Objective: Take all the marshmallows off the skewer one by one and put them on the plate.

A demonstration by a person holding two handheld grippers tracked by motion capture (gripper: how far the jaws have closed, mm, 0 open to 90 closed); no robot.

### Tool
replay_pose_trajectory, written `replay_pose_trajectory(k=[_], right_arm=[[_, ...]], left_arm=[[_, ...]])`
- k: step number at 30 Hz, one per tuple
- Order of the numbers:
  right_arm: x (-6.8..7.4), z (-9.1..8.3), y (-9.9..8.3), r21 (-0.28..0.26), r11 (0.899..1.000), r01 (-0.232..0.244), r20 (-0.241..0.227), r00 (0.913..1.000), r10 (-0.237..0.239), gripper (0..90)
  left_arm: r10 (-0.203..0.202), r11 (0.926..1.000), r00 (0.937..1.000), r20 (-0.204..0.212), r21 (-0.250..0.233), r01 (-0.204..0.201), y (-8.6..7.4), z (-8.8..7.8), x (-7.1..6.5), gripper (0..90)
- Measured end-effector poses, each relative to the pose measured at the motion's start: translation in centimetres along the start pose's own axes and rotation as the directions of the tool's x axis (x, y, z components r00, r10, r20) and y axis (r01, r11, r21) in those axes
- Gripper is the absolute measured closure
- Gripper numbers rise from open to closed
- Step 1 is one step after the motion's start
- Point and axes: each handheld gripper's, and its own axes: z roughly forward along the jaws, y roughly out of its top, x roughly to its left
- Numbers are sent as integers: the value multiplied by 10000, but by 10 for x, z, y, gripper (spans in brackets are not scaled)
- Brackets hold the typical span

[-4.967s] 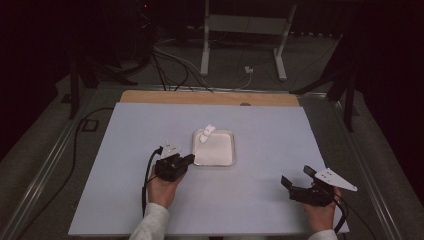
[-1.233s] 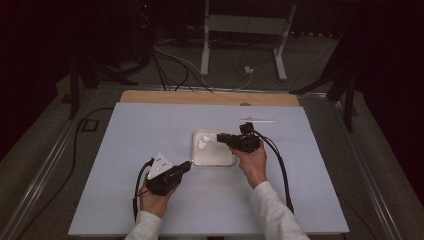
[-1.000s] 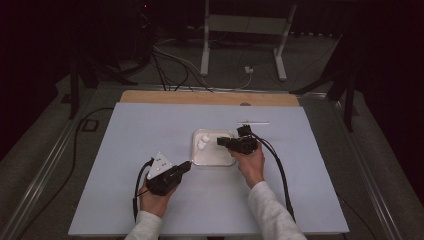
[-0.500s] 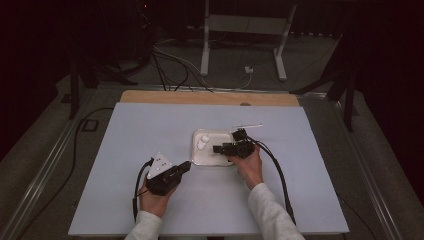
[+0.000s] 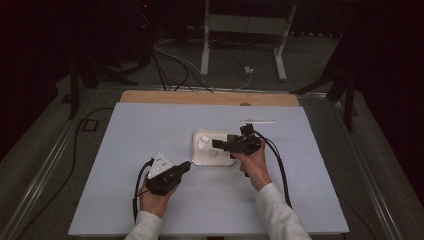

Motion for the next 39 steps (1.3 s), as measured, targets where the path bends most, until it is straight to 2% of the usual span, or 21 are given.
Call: replay_pose_trajectory(k=[7, 12, 21, 26, 32, 39], right_arm=[[6, -6, 4, -302, 9994, -152, -658, 9977, 132, 71], [12, -6, 6, -286, 9996, -48, -910, 9958, 22, 78], [22, -6, 11, -513, 9986, -114, -1393, 9902, 42, 164], [24, -4, 13, -537, 9981, -292, -1498, 9885, 208, 268], [24, 2, 11, -202, 9991, -360, -1578, 9869, 323, 384], [24, 10, 8, 184, 9985, -519, -1764, 9828, 543, 596]], left_arm=[[0, 10000, 10000, 5, 52, 0, -1, 1, 0, 900], [16, 10000, 10000, 38, 76, -16, -1, 2, -1, 900], [50, 10000, 9999, 93, 77, -50, -1, 3, -2, 900], [98, 9999, 9999, 128, 83, -99, -1, 3, -3, 900], [92, 9999, 9998, 174, 46, -93, 0, 3, -4, 900], [129, 9999, 9997, 220, 47, -130, 0, 4, -5, 900]])
